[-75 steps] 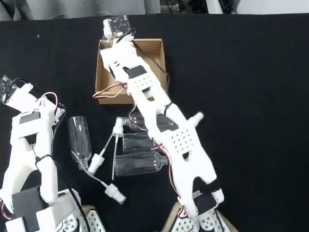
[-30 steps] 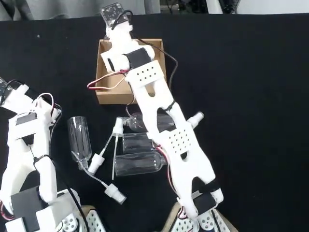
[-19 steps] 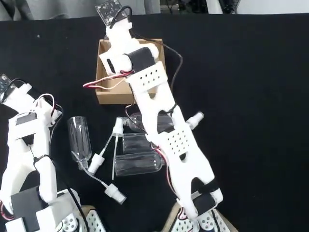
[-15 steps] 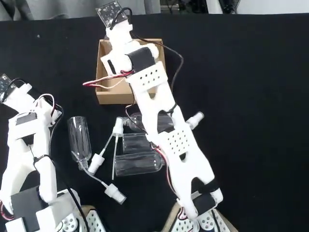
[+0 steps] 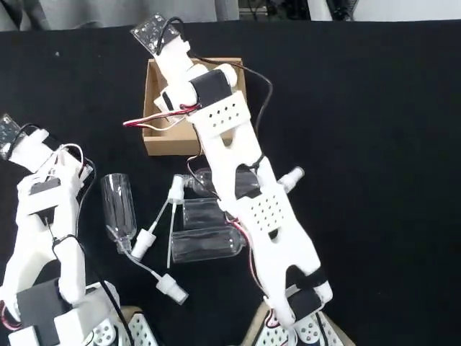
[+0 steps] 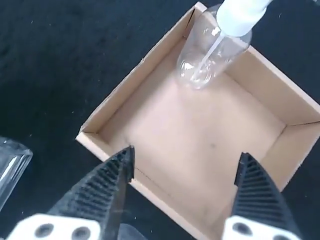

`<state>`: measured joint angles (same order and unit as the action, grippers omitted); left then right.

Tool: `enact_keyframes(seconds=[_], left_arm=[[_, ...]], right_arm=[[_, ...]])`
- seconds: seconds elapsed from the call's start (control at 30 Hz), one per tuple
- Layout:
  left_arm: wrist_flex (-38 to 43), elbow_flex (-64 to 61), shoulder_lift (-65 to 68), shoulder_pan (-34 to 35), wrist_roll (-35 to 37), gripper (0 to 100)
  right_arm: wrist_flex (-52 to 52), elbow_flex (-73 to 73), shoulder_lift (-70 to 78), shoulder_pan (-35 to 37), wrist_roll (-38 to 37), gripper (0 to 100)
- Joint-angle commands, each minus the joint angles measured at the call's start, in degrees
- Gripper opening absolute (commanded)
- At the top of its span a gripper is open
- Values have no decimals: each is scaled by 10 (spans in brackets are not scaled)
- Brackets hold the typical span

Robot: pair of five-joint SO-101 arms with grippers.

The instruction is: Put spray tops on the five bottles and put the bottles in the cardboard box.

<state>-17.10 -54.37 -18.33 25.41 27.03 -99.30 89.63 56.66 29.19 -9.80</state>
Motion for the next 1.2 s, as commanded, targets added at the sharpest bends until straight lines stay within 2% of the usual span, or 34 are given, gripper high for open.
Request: enact_keyframes(seconds=[0.0, 0.27, 0.57, 0.93, 1.17], left_arm=[[24, 3, -30, 7, -7, 30], [24, 3, -30, 7, -7, 30], [25, 3, -30, 7, -7, 30], [24, 3, -30, 7, -7, 30], [24, 2, -30, 7, -7, 30]], right_arm=[[-20, -53, -104, -3, -8, 279], [-19, -270, -286, -5, -11, 279], [-15, -477, -434, 8, -72, 280], [-15, -594, -481, 27, -81, 283], [-16, -659, -481, 61, -127, 283]])
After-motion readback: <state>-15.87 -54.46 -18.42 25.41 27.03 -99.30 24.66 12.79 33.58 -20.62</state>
